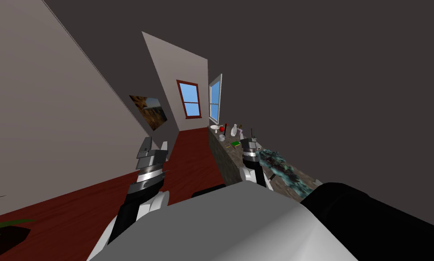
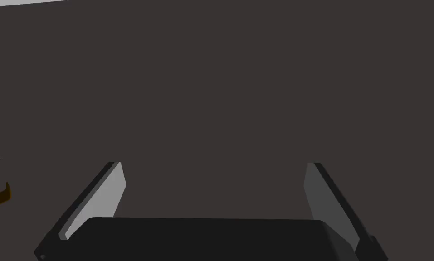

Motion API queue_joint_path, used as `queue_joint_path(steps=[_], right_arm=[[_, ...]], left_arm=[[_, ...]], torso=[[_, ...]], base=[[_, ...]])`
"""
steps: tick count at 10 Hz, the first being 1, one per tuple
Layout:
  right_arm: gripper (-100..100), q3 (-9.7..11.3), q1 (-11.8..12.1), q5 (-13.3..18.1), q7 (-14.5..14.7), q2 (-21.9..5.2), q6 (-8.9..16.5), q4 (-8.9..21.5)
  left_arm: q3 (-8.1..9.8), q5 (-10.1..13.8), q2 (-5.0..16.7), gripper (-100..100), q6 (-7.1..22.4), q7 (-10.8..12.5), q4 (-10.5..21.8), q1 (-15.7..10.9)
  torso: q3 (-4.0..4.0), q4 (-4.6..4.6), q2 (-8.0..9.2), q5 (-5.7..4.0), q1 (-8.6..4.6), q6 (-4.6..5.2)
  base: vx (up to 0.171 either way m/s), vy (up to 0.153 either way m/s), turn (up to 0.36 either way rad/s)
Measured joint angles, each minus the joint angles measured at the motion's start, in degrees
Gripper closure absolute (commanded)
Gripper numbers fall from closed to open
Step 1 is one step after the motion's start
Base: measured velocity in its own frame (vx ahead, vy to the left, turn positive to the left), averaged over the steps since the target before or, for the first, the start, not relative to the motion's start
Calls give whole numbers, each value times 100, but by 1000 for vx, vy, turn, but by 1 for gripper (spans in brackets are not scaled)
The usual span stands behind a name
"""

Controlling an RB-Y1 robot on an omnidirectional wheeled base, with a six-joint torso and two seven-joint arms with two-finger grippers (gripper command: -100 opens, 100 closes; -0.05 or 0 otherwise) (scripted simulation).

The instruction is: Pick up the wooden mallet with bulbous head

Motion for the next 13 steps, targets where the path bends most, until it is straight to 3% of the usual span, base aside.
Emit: queue_joint_path(steps=[3,6,13], right_arm=[[-100,-66,-215,13,-20,-490,247,125],[-100,-236,-666,25,-89,-978,790,342],[-100,-465,-1388,87,-200,-1302,1840,756]], left_arm=[[0,0,0,0,0,0,0,0],[-1,0,0,0,0,0,0,0],[0,0,0,0,0,0,0,0]], torso=[[2,1,3,2,11,0],[1,0,3,4,19,-1],[0,0,1,3,11,1]], base=[[-14,38,5],[-13,52,7],[-6,35,7]])
